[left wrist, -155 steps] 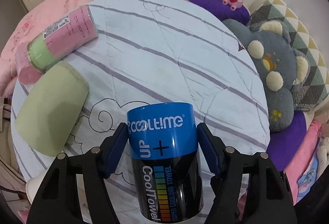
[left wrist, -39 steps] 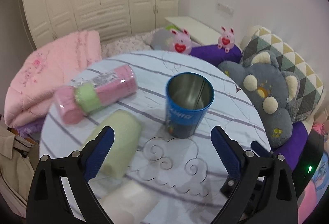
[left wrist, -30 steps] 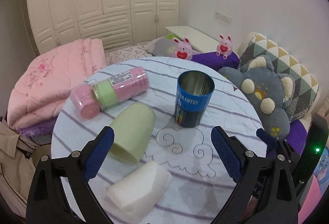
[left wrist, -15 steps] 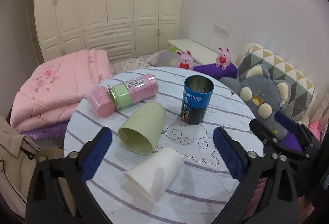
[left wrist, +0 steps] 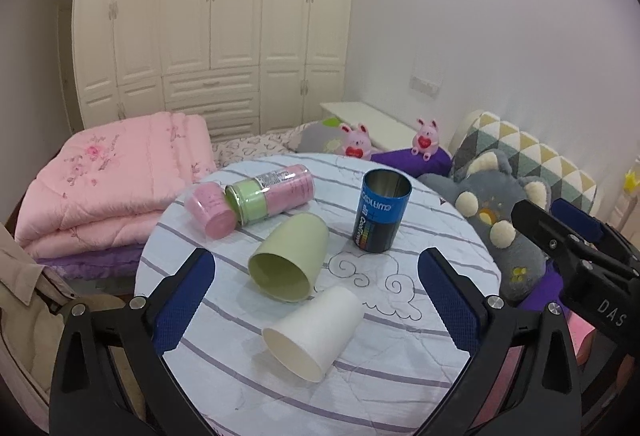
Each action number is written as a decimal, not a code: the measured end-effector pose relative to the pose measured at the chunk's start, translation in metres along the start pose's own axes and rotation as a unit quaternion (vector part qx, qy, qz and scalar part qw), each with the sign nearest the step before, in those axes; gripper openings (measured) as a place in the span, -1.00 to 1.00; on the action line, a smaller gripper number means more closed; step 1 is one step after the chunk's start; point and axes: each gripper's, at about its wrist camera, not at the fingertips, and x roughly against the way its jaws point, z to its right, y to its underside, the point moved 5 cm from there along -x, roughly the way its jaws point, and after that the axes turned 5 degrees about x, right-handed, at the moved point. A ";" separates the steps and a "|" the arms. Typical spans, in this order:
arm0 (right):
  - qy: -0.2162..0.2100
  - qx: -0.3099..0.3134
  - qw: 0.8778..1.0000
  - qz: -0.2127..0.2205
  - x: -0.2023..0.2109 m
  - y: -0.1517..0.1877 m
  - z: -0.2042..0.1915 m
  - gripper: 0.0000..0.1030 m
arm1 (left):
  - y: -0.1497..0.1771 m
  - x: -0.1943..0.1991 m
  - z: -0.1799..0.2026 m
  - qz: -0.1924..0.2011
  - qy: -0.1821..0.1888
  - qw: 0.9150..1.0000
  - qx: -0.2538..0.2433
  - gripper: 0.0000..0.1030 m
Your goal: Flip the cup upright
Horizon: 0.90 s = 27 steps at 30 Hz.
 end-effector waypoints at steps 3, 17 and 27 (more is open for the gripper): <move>0.007 0.005 1.000 0.003 0.005 -0.001 -0.006 0.63 | 0.000 0.007 -0.001 0.010 0.008 1.000 -0.002 0.99; 0.002 0.013 1.000 0.006 0.007 -0.001 -0.018 0.63 | -0.004 0.020 0.001 0.043 0.025 0.999 -0.009 0.99; 0.001 0.006 1.000 0.020 0.013 -0.003 -0.016 0.63 | -0.007 0.022 0.007 0.061 0.026 0.998 -0.012 0.99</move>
